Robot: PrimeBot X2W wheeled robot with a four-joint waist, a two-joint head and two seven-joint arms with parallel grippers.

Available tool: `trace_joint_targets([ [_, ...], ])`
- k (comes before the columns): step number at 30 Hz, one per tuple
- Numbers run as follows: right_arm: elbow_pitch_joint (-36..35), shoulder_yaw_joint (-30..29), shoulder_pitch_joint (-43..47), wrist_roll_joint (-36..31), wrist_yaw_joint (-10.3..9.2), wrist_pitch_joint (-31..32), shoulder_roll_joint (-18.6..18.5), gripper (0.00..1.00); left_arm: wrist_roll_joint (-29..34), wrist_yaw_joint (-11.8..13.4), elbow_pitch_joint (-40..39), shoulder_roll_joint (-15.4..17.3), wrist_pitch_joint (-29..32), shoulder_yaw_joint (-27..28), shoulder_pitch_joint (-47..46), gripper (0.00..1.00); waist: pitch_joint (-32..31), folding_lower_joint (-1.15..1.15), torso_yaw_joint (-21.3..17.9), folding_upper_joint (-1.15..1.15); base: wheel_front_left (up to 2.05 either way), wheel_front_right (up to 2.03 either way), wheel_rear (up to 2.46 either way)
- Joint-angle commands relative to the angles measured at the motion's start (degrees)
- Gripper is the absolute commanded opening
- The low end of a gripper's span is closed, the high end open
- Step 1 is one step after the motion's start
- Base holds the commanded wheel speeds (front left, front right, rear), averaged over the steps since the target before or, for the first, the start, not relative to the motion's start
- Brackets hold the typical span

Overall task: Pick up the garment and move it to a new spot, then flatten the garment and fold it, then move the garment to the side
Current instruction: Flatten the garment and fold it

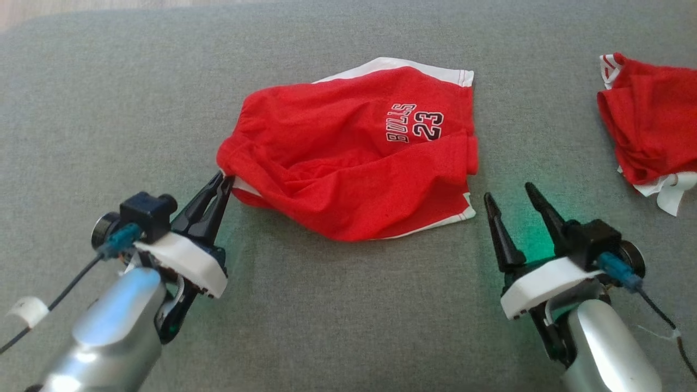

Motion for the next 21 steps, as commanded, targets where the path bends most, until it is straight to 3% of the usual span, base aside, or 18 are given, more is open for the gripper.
trace_joint_targets([
  [1,-1.4,1.9,0.0,0.0,-0.04,0.2,-1.0,1.00,0.5,0.2,-1.2,2.1,-0.7,2.8,-0.5,0.00,-0.2,0.00,0.1,0.00,0.00,0.00,0.00],
  [13,1.2,15.3,-1.7,0.9,-0.04,4.5,-10.1,1.00,3.5,0.3,-1.1,0.3,-0.7,6.2,2.1,0.00,-1.3,0.00,1.0,0.00,0.00,0.00,0.00],
  [21,4.9,21.0,-7.6,1.6,-0.04,6.9,-12.2,1.00,4.5,0.2,-0.7,-0.6,-0.7,6.3,1.6,0.00,-0.8,0.00,1.8,0.00,0.00,0.00,0.00],
])
